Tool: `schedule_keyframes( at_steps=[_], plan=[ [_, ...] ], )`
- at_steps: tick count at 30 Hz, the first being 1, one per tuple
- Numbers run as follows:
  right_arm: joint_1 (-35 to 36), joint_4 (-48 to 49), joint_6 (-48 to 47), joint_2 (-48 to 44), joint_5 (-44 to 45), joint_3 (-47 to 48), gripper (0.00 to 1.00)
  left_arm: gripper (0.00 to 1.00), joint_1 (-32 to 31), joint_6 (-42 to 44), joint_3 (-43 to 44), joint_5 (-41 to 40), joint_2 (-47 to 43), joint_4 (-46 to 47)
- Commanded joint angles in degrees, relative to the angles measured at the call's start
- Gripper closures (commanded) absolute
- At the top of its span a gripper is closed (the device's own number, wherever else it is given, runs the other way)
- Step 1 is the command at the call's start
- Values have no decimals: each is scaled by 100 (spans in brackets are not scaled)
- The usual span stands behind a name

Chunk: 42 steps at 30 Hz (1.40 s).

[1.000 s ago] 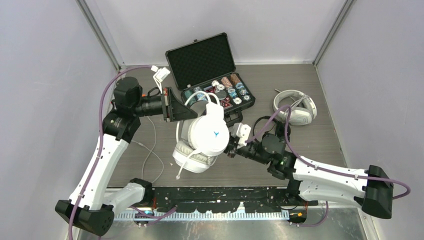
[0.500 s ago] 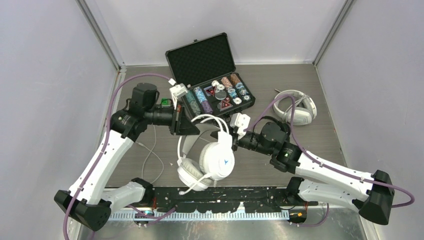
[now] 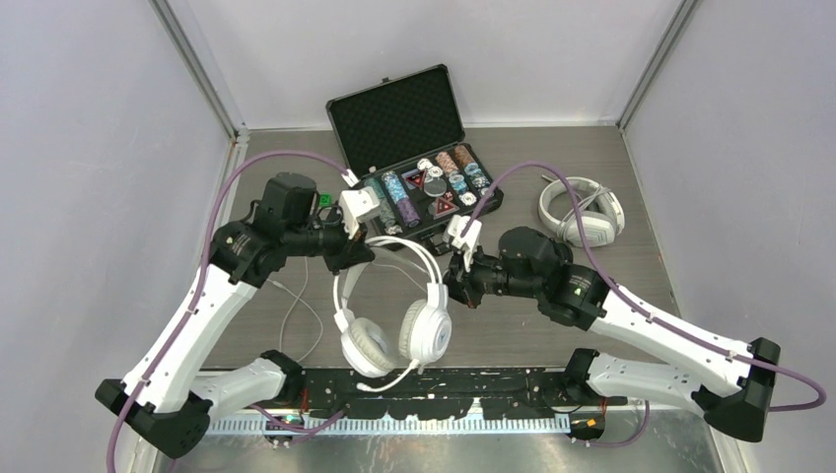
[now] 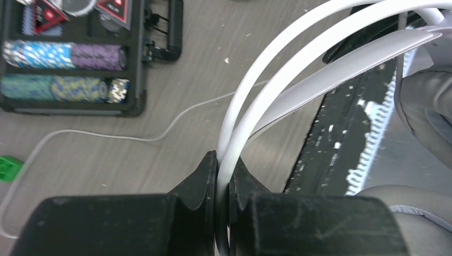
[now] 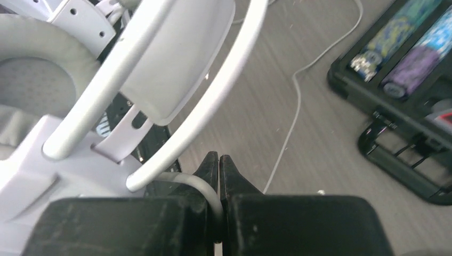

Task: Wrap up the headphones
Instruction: Wrap the headphones cable around the headphones.

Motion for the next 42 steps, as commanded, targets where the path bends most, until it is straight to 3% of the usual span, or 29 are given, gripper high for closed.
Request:
schedule_keyframes(
  at_steps=[1,10,18,23,26,31,36,42],
  plan=[
    [-74,-921,865,330,93,887,100,100,-151,1080,13,-305,-137,-211],
    [-67,-2347,1857,617,386,1455,100,100,-160,1581,72,-1174,-128,302],
    [-68,-2465,2209,417,-2,1492,100,100,-160,2491,-18,-452,86,337],
    [-71,-2392,2047,153,209,1322,99,100,-159,2769,63,456,243,164],
    [-67,-1739,1610,-180,336,869,94,100,-159,2234,129,781,328,317],
    [-69,182,447,-916,759,-449,90,100,-110,-200,-176,583,132,1234],
    [-70,2043,-353,-1275,1196,-1292,90,100,-57,-2369,-254,283,-29,1495],
    [-70,3081,-651,-1024,969,-1816,86,100,-25,-3806,35,321,-188,1475]
  ],
)
